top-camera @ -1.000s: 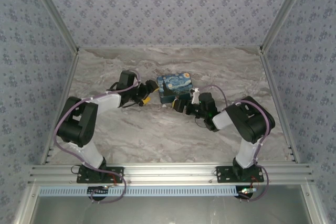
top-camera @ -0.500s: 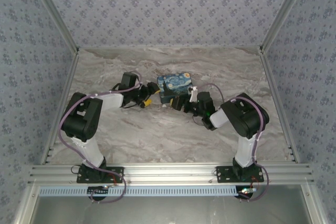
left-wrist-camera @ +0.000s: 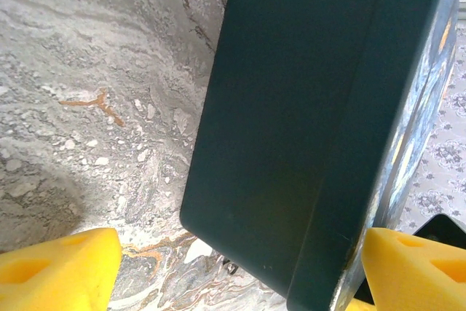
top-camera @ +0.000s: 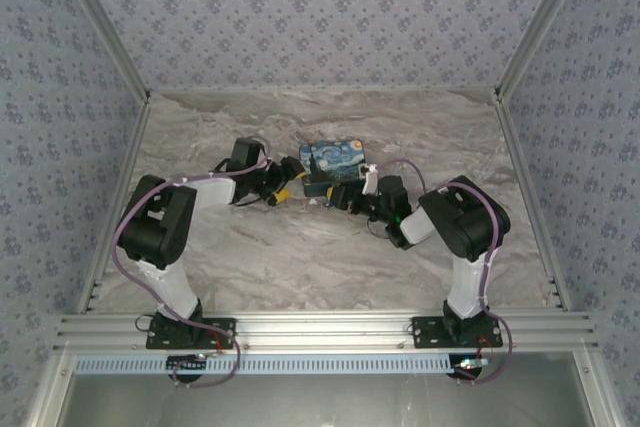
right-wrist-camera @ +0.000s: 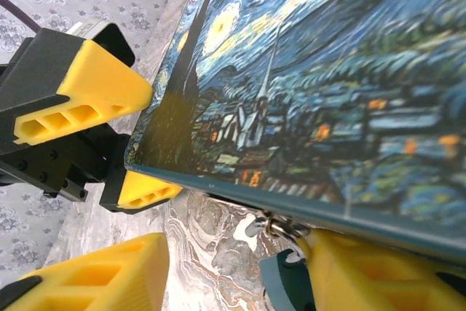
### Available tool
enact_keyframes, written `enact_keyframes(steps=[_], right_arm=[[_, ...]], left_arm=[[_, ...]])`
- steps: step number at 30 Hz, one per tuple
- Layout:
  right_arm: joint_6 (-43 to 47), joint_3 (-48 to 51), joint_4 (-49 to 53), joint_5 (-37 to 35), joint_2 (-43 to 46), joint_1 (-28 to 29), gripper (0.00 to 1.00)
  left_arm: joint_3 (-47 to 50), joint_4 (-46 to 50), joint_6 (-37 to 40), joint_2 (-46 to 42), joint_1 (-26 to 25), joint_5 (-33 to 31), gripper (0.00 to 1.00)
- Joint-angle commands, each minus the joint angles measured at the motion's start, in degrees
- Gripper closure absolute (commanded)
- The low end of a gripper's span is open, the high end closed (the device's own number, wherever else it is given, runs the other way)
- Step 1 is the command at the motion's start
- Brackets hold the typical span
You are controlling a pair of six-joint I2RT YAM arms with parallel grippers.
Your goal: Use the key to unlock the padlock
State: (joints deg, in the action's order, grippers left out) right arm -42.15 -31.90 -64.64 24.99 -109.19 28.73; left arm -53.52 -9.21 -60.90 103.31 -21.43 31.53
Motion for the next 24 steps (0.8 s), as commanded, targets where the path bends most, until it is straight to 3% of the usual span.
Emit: enact_keyframes(steps=[1,24], right_arm=[[0.1,0.5,-3.4,1.2,-0.9,-0.4,0.51],[-0.3,-0.4,-2.0,0.2,-3.0,-0.1,0.76]], left_arm=[[-1.3,0.0,0.1,0.9,-0.3,0.6,0.14],[-0.9,0.3,0.0,0.7,-0.3,0.1,0.13]])
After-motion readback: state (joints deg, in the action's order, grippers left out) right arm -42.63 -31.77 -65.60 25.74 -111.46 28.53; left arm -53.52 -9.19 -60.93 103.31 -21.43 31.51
